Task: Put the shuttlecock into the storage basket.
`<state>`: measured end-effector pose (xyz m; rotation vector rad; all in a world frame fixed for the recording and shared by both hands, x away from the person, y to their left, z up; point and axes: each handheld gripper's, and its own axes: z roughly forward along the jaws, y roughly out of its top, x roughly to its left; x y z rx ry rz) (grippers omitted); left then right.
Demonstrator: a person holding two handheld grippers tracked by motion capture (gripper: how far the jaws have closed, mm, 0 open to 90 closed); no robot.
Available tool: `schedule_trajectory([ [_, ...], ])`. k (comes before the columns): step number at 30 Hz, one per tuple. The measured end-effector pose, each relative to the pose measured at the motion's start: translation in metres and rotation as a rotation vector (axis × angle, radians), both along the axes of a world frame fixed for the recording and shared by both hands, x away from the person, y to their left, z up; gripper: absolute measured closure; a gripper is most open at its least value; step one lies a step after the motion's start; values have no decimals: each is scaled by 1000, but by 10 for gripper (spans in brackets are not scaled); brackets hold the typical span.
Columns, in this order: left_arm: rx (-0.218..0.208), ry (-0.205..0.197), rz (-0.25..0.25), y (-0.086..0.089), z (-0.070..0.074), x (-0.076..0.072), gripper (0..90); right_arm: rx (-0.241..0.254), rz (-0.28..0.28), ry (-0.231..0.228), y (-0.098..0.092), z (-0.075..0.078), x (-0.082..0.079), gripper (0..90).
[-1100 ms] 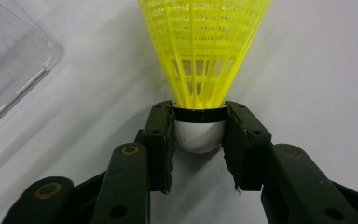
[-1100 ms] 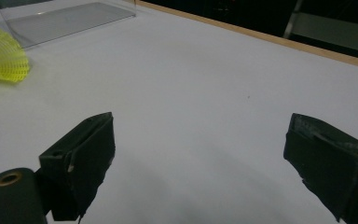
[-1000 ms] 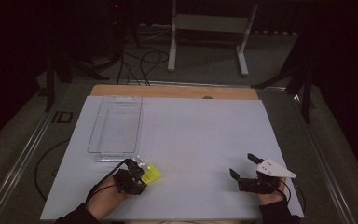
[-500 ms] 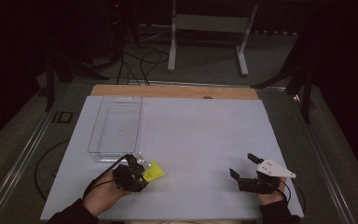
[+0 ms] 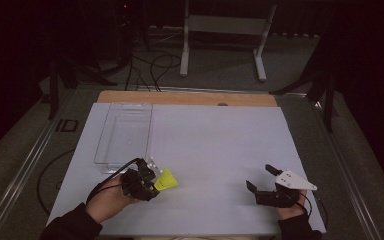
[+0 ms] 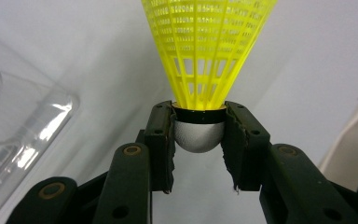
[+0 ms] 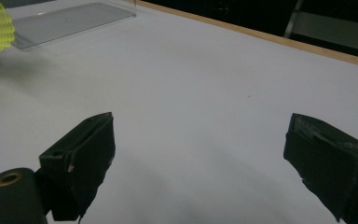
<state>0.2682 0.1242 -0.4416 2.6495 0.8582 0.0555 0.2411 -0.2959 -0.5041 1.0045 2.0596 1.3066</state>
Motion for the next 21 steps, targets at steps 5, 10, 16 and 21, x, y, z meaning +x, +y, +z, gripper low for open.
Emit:
schedule_trajectory([
  [5, -5, -13, -12, 1, 13, 5, 656, 2, 1, 2, 0, 0, 0, 89],
  [10, -7, -3, -24, 1, 23, 12, 656, 3, 2, 2, 0, 0, 0, 89],
  [16, -6, -12, -27, 2, 34, 19, 656, 5, 1, 4, 0, 0, 0, 89],
  [21, -9, -19, -34, 3, 44, 25, 657, 3, 1, 4, 0, -1, 1, 89],
])
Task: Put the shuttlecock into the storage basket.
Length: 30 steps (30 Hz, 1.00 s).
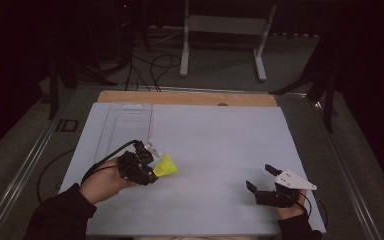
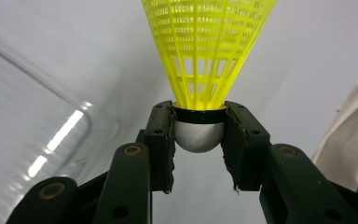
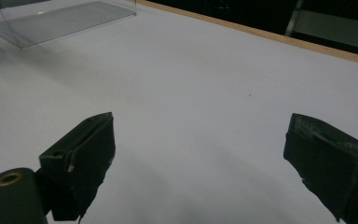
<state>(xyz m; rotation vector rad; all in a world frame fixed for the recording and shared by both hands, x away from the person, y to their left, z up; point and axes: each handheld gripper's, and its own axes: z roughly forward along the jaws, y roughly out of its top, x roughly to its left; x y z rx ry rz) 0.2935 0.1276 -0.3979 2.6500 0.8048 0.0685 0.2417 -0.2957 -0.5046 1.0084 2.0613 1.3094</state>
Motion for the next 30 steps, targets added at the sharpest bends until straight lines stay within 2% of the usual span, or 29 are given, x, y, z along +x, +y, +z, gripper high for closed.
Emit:
schedule_trajectory([
  [12, -23, -54, 21, 12, 25, 9, 657, -5, 2, -1, 0, 0, 0, 90],
  [23, -51, -98, 83, 28, 45, 18, 656, -1, 0, -1, 0, 0, 0, 89],
  [24, -54, -91, 85, 30, 46, 19, 656, -1, 0, -1, 0, 0, 0, 90],
  [30, -64, -121, 120, 45, 50, 27, 656, -1, 1, -4, 0, 0, -1, 90],
])
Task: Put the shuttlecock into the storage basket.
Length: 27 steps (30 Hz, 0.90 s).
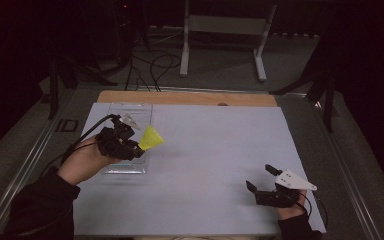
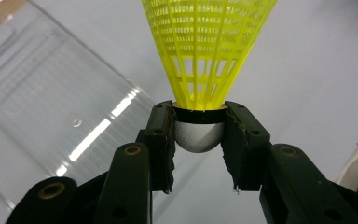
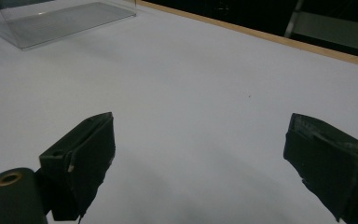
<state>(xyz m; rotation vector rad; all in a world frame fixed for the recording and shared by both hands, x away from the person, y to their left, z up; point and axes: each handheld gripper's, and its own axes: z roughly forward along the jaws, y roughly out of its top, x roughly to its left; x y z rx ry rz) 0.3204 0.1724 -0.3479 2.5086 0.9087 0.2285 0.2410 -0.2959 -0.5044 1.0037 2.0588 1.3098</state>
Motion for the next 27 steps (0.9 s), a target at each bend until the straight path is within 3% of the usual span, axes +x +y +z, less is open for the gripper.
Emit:
schedule_trajectory([
  [5, -6, -20, 35, 12, -2, 6, 655, -2, 0, -1, 0, 0, 0, 90],
  [27, -37, -7, 191, 66, -2, 13, 656, -4, 3, 2, 1, 0, 0, 90],
])
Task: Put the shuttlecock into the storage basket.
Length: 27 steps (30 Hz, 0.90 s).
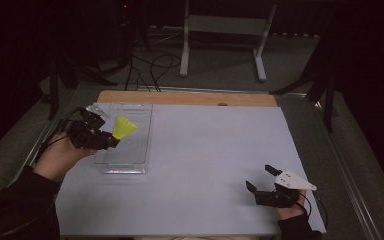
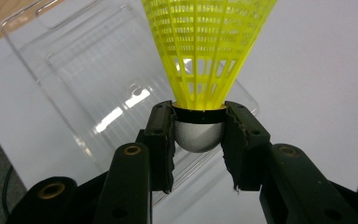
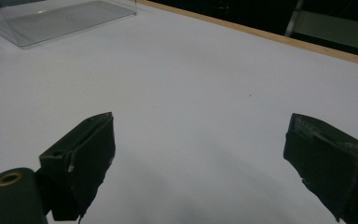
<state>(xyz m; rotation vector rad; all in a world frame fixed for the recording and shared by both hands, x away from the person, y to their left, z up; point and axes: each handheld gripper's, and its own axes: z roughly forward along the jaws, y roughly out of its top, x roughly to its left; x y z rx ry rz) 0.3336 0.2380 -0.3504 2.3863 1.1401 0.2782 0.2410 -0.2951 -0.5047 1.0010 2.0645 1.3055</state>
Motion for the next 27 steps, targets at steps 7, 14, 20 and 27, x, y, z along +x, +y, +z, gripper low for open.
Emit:
schedule_trajectory([
  [7, -6, 6, 32, 14, -1, 0, 656, 0, 3, 0, 0, 0, 0, 89],
  [14, -9, 6, 55, 23, -4, -3, 656, 0, 3, 0, 1, 0, 0, 90],
  [20, -12, 24, 77, 31, -11, -4, 656, -1, 3, 0, 1, 0, 0, 90],
  [27, -26, 40, 91, 39, -20, -5, 656, -4, 2, 1, 1, -1, 0, 90],
])
